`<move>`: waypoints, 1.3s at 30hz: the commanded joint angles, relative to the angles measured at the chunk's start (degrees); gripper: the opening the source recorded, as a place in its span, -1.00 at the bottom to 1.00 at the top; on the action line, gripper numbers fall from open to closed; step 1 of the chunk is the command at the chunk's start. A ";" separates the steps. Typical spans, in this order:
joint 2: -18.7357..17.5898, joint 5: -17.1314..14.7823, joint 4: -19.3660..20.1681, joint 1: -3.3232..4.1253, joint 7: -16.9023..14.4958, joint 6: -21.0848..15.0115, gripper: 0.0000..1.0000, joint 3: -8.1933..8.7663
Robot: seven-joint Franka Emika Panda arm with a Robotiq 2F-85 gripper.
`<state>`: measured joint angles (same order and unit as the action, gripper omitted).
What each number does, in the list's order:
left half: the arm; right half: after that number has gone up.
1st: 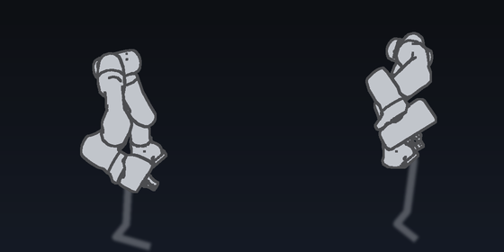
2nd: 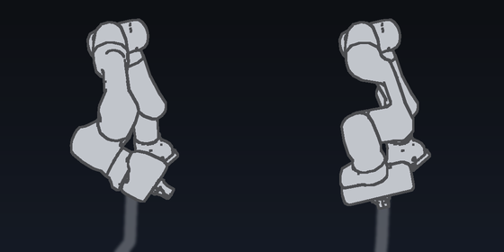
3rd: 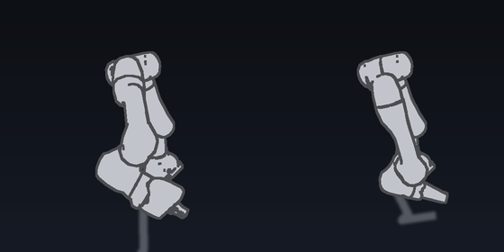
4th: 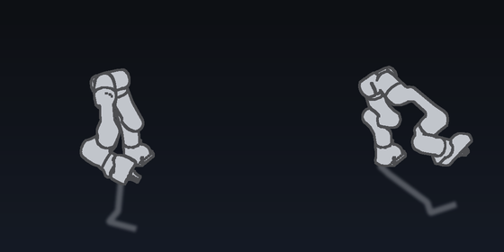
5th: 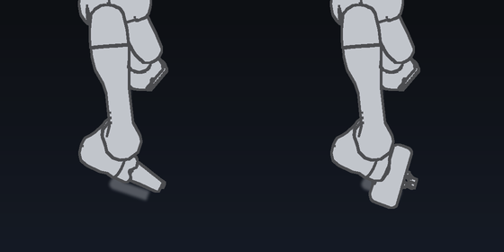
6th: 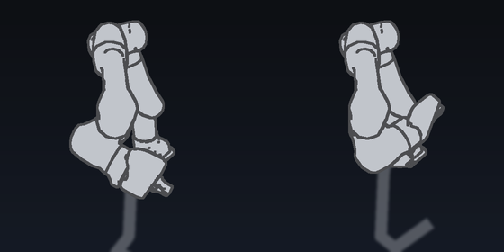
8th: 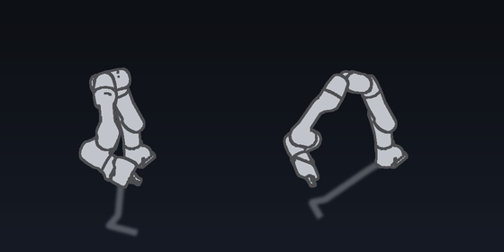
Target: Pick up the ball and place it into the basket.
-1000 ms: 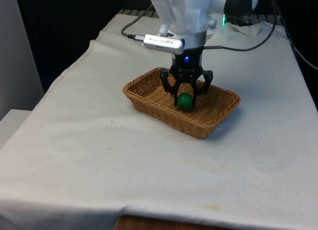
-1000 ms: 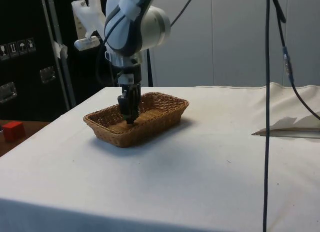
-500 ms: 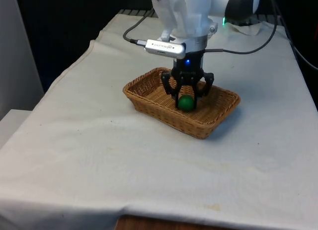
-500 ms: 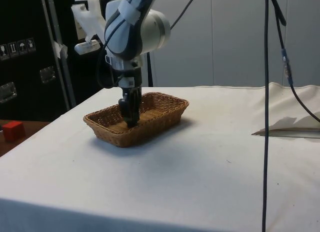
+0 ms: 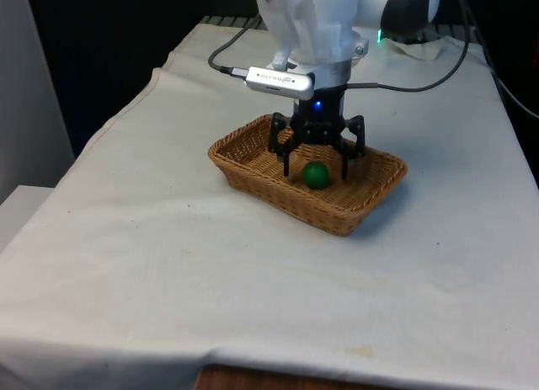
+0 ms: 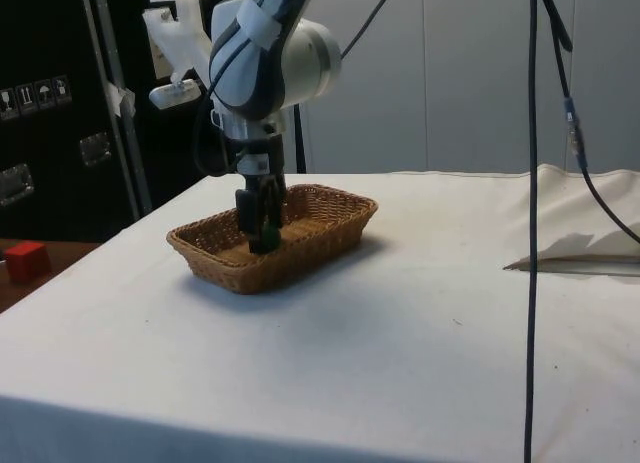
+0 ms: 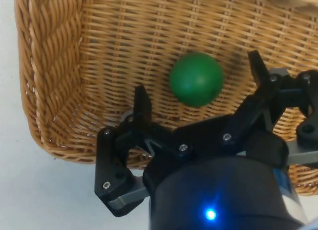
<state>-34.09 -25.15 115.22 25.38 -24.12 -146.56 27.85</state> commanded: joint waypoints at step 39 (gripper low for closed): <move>16.16 8.71 8.65 2.01 7.96 -0.34 1.00 1.26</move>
<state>-18.56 -17.65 123.36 26.76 -17.25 -146.68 28.36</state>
